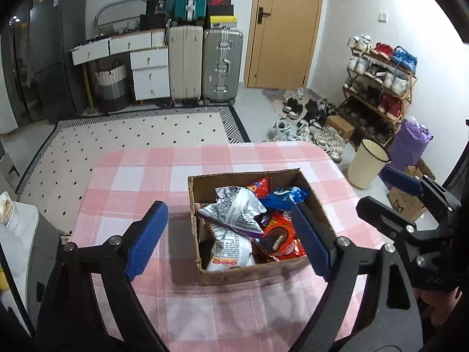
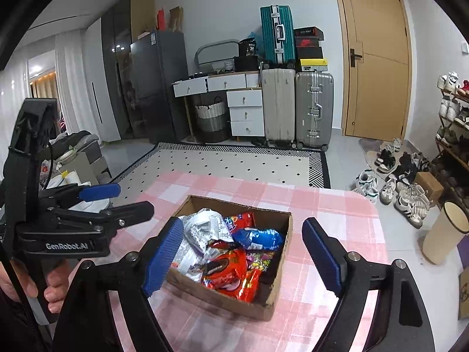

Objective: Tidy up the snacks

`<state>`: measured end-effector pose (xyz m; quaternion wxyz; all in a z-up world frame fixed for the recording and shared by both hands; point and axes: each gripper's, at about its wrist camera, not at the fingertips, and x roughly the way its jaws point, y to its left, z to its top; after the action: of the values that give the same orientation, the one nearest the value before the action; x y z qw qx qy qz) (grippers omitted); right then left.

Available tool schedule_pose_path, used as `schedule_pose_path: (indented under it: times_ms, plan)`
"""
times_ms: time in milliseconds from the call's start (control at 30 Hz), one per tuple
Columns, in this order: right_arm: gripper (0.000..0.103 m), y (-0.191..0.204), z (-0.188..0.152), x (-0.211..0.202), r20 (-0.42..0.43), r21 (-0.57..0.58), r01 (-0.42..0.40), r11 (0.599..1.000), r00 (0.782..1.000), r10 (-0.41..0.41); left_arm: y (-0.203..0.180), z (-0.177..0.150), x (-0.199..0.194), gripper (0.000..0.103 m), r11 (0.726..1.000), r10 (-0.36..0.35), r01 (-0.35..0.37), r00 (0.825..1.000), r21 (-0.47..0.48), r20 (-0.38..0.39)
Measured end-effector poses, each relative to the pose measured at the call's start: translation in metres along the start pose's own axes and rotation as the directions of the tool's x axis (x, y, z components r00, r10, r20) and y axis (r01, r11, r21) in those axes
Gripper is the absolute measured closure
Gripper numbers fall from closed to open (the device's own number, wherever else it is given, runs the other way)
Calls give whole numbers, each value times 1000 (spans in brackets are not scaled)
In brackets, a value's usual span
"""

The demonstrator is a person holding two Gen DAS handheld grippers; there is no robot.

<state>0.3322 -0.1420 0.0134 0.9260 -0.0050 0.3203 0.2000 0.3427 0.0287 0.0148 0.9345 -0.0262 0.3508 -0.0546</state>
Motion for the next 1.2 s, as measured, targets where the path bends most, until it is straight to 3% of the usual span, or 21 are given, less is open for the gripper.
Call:
schedule_pose_path:
  times_ms: [133,300,600,967,1200]
  plan:
    - [15,6,-5,-25,18,-19,10,1000,1000,-9,-6,-9,-30,15,1000,3,-4,999,22,45]
    - [11,13,-16,-60,54,-28,20,999,998,-19,-10,-28,-75,4,1000,2,-4,995,19,104]
    - [5,27,-49,-123,108,-36,37,999,994,-33,-6,-70,-146,2,999,30,-33,985,13,172]
    - [1,33,-98,-177,175,-16,-4,1000,985,7,14,-118,-183,1,998,51,-44,976,-39,213]
    - [1,26,-126,-197,218,-4,-20,1000,976,21,23,-148,-201,1,997,75,-67,961,-40,266]
